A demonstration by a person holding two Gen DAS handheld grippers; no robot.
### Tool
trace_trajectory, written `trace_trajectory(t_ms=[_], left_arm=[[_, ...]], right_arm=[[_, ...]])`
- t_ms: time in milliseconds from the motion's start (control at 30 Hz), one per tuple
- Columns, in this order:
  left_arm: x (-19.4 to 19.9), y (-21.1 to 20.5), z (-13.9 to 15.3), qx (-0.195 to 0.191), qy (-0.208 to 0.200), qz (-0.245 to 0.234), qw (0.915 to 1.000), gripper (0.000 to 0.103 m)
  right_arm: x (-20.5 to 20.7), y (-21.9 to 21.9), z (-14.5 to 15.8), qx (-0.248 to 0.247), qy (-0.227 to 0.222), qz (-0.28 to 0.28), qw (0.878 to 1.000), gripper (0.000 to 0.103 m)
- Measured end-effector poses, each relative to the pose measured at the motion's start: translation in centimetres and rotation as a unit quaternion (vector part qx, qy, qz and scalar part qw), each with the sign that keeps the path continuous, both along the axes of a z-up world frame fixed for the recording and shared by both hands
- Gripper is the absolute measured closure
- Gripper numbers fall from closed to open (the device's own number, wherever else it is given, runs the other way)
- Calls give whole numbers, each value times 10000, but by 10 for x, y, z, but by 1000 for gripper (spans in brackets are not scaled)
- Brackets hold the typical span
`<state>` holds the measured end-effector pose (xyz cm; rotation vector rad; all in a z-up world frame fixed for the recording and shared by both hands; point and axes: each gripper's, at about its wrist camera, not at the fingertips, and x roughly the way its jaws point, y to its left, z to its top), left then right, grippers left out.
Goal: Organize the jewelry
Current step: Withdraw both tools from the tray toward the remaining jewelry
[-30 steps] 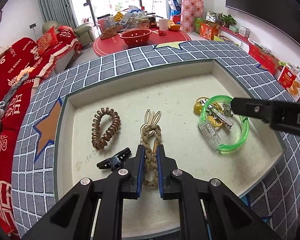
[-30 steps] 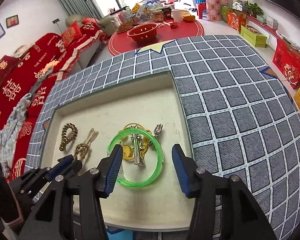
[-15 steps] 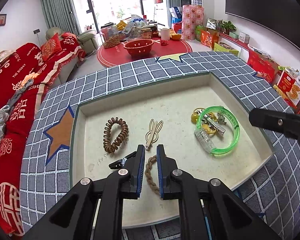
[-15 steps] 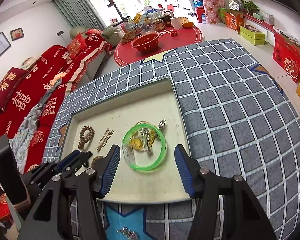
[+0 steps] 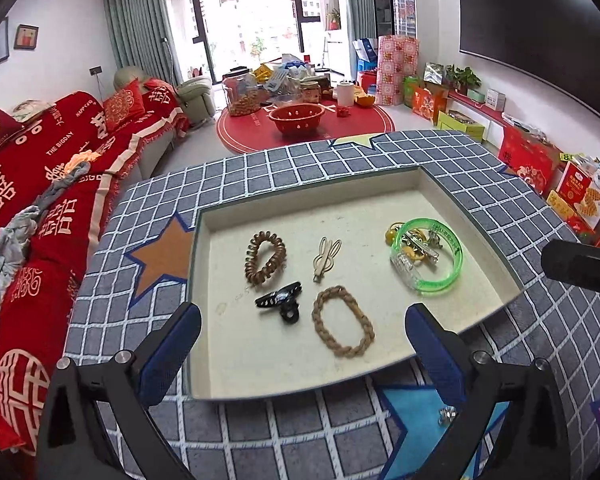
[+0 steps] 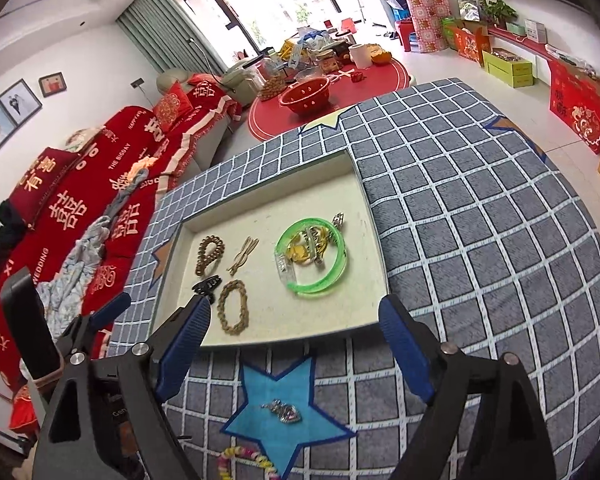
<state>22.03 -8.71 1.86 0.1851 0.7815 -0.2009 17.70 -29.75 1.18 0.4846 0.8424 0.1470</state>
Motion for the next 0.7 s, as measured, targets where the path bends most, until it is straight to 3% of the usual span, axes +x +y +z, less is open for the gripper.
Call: trace_trajectory(t_ms=[100,167,400,700], left_arm=[[-16,8,4,-31,-39,19,10000,0],[-25,12,5,-18,-52,46,10000,0],[-62,27,2,-120,72,49,9999,0],[-97,28,-23,-137,422,34,9990,0]], right_arm=[[-14,3,2,-9,-111,-14,9999,13],[-21,6,3,-44,-148,-27,9999,0],[-52,19,5,-4,-308,-13,9995,0],[-82,27,-11,-197,185,105,9996,0]])
